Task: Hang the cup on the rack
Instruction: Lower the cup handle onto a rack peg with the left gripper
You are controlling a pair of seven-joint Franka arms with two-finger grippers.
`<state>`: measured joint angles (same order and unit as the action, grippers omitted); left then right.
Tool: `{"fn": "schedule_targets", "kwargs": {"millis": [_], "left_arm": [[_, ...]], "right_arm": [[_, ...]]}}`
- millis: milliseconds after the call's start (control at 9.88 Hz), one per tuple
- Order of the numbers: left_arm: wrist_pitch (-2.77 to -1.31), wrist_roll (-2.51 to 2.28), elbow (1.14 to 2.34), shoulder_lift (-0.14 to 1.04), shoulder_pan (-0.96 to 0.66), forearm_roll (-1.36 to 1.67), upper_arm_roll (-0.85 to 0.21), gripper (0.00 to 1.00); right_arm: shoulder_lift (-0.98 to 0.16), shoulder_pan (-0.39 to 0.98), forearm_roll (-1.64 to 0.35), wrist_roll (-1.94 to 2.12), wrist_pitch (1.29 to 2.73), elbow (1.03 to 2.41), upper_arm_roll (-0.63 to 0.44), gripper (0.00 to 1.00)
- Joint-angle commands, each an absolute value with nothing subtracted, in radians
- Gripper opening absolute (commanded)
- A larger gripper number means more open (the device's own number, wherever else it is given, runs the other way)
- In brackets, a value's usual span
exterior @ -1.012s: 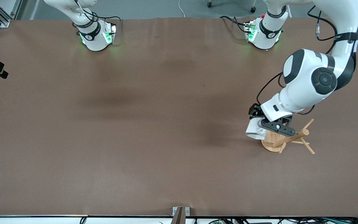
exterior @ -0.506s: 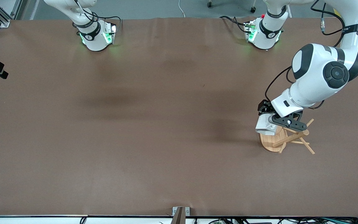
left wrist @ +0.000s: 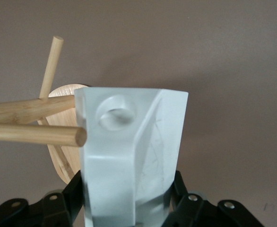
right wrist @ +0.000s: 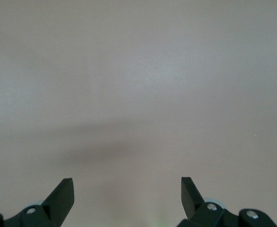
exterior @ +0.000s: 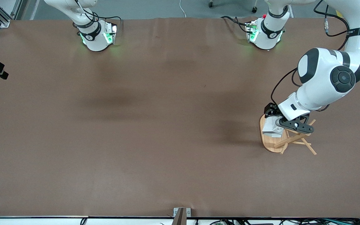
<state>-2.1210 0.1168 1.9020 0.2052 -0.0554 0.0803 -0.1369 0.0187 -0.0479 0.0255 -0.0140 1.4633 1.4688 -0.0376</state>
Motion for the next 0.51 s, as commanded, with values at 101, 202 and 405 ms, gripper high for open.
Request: {"fn": "schedule_targets", "kwargs": {"millis": [101, 202, 405], "left_arm": [[-2.143, 0.140, 1.888, 0.238, -0.063, 0.100, -0.127, 0.01], [-2.143, 0.138, 1.887, 0.242, -0.063, 0.104, -0.127, 0.01], [-2.143, 0.140, 1.875, 0.245, -0.063, 0.129, -0.127, 0.01]], "right_arm": [[0.012, -0.046, 0.037, -0.014, 1.463, 1.454, -0.037, 1.00], [0.012, -0.046, 0.037, -0.014, 1.462, 1.454, -0.037, 1.00], [0.012, -0.048, 0.037, -0.014, 1.462, 1.454, -0.037, 1.00]]}}
